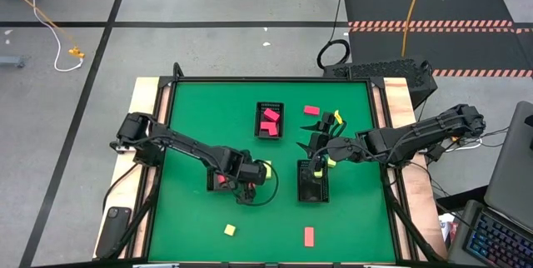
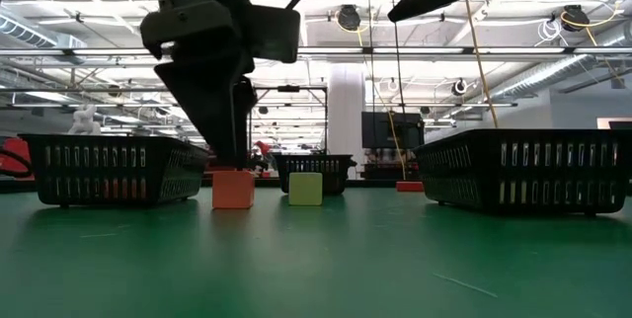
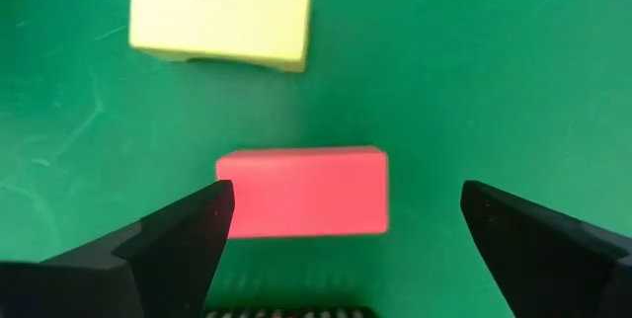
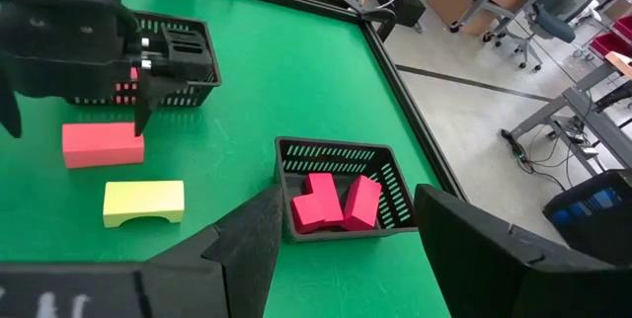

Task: Sort & place blocks by color
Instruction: Put the orange block into the bottom left black bin

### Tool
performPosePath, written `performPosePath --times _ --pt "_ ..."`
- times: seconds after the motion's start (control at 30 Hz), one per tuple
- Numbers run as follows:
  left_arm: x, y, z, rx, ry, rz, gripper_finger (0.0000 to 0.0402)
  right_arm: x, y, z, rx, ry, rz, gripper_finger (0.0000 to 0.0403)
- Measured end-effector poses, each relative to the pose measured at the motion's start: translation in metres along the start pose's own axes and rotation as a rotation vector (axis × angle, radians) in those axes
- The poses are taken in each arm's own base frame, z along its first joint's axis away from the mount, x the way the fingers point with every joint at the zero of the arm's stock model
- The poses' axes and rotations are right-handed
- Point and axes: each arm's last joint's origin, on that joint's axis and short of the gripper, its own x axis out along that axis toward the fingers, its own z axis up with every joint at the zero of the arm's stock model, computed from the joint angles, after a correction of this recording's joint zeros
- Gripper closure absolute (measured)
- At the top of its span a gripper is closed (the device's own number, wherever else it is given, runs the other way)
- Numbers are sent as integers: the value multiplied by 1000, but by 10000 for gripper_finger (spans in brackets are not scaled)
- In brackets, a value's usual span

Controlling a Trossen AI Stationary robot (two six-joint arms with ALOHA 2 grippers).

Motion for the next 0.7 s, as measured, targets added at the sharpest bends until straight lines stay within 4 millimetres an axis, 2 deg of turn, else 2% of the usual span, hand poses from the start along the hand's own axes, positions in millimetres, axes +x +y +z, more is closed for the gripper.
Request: performPosePath --times 0.3,0.7 --pt "1 3 -1 12 4 51 5 0 0 0 -1 0 0 179" --pt "32 0 -3 35 68 58 2 0 0 -1 -6 8 0 179"
